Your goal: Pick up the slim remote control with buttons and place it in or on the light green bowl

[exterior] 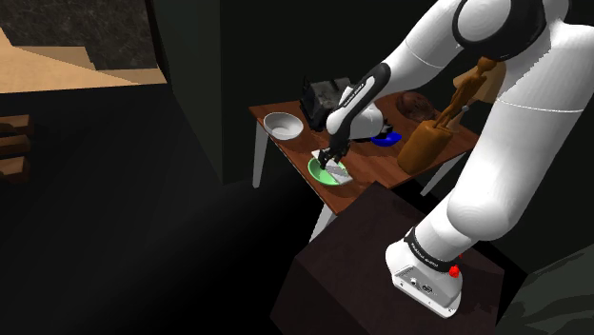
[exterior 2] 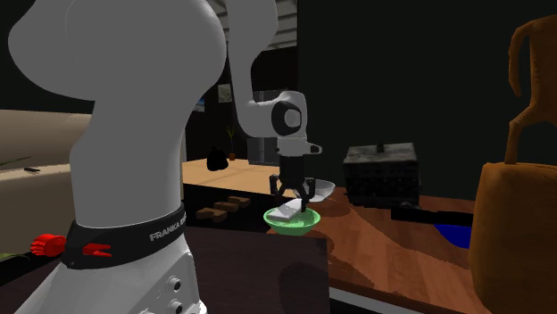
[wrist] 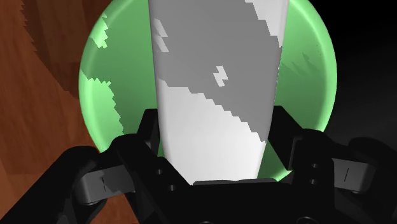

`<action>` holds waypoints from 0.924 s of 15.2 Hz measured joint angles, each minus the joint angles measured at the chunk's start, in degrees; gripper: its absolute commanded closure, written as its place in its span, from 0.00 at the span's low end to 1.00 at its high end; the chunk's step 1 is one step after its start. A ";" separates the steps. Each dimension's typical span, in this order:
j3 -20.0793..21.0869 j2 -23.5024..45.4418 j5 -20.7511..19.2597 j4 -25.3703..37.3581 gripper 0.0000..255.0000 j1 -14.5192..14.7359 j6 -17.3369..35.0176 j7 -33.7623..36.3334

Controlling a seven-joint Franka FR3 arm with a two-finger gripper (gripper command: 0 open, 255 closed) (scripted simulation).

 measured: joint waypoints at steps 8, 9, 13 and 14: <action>1.22 2.35 1.35 0.49 1.00 -0.93 2.02 -1.04; 1.23 2.38 1.36 0.51 0.00 -0.94 2.03 -1.05; 1.22 2.44 1.37 0.47 0.00 -0.98 2.00 -1.09; 1.22 2.44 1.37 0.47 0.00 -0.98 2.00 -1.09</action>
